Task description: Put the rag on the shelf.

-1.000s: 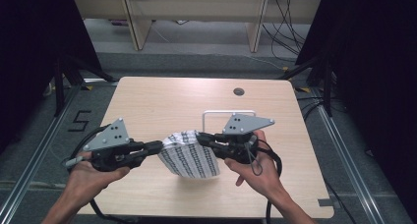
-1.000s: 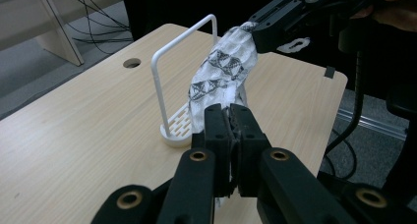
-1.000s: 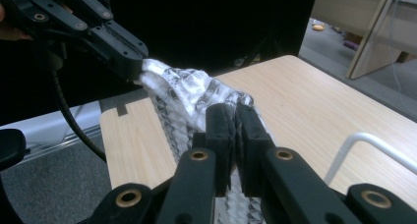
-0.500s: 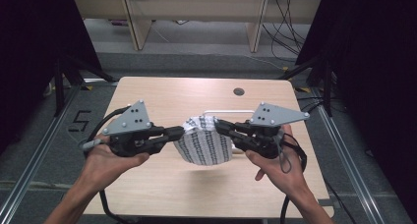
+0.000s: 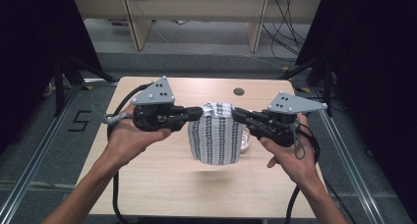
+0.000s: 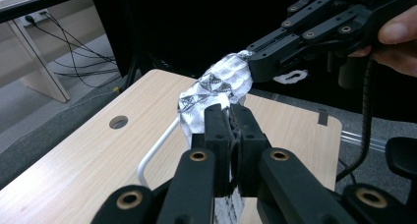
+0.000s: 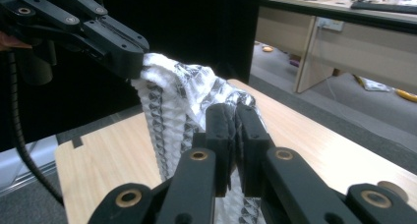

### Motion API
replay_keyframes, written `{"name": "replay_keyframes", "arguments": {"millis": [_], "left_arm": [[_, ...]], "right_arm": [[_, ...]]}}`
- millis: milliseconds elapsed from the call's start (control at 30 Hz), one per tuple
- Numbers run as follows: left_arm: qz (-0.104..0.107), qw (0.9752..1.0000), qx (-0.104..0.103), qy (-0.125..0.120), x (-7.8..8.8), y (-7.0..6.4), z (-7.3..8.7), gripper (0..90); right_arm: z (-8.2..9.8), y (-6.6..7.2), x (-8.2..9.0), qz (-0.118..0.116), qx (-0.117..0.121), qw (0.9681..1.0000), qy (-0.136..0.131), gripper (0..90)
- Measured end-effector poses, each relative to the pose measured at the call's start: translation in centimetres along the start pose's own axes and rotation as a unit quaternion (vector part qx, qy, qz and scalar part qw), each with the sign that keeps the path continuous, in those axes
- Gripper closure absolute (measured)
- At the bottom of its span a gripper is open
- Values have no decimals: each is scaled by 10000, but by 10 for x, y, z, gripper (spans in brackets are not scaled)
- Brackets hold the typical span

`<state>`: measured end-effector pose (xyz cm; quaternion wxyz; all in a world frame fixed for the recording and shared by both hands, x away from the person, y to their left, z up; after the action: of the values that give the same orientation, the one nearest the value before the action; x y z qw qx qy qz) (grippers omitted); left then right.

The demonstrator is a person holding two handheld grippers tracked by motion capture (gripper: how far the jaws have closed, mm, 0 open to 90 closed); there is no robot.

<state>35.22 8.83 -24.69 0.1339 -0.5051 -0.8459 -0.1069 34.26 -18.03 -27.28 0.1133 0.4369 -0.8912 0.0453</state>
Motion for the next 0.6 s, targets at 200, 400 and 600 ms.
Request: {"name": "replay_keyframes", "arguments": {"millis": [200,400,600], "left_arm": [[-51,10000,56,12,-15,10,-8,867],[-87,9998,162,28,-27,21,-14,867],[-151,9997,188,12,-39,31,-22,866]], "right_arm": [[-2,-15,-1,151,-77,9999,7,864],[-8,-28,-2,301,-63,9995,-15,864],[-12,-38,-9,355,-157,9992,17,863]]}}
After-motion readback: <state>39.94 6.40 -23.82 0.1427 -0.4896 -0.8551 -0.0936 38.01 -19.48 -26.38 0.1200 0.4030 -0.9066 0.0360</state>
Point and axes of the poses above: each handheld gripper's, and its own axes: x roughly backward along the jaws, z roughly out of its underside, y roughly to its left, the point moved 1 cm from there along -x, roughly forward along the jaws, and after that the axes turned 4 degrees about -y, right-handed, at the moved point
